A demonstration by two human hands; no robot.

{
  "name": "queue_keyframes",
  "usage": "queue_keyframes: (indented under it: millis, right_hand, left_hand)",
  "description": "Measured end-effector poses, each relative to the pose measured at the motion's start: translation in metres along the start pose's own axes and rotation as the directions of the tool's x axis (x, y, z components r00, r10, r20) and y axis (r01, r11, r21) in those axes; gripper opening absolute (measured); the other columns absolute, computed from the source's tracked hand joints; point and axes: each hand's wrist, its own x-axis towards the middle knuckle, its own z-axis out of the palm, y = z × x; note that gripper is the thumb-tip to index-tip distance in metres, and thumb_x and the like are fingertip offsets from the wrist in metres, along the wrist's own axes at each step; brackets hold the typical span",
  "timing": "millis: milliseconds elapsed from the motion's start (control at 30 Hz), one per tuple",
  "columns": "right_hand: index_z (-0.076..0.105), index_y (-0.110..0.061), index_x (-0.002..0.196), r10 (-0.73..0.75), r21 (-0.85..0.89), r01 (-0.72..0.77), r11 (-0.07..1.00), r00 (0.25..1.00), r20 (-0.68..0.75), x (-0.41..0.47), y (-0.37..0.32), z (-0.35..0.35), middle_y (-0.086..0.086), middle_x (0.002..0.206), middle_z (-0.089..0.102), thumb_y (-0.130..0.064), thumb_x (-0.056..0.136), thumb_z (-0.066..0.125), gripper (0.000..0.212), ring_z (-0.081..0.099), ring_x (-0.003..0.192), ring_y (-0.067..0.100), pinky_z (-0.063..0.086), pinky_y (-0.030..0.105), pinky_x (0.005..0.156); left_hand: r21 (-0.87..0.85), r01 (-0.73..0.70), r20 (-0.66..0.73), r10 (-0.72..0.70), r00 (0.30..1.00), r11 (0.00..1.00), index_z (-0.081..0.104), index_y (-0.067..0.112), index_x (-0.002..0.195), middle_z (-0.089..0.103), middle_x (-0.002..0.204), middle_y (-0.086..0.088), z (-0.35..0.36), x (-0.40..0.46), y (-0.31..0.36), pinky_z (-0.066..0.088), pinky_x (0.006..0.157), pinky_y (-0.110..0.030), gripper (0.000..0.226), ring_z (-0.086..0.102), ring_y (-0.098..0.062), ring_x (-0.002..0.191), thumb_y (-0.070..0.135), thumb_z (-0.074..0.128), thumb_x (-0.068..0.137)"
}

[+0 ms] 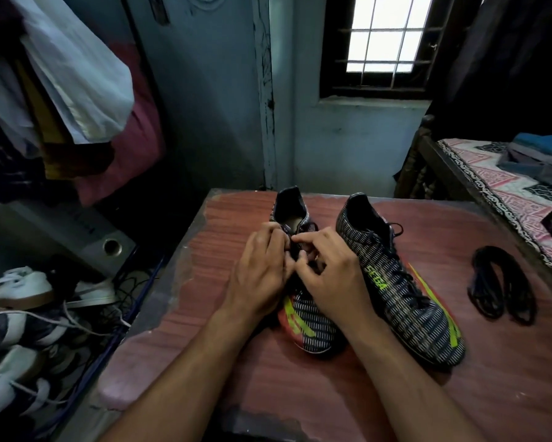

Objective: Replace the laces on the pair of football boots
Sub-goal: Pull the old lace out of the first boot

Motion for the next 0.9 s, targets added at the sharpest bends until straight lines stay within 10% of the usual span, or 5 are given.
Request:
queue_keyframes:
  millis: [900]
  right_hand:
    - [0.053,-0.013,0.1,-0.005,0.034,0.003,0.999,0.997,0.071,-0.005,0.013,-0.01,-0.007,0.099,0.05,-0.016,0.105,0.048,0.007,0.051,0.088,0.009,0.038,0.011,0.08]
  left_hand:
    - [0.062,0.013,-0.051,-0.01,0.999,0.998,0.063,0.032,0.124,0.053,0.128,0.01,-0.004,-0.003,0.009,0.041,0.057,-0.023,0.024,0.065,-0.013,0.099,0.031,0.061,0.1]
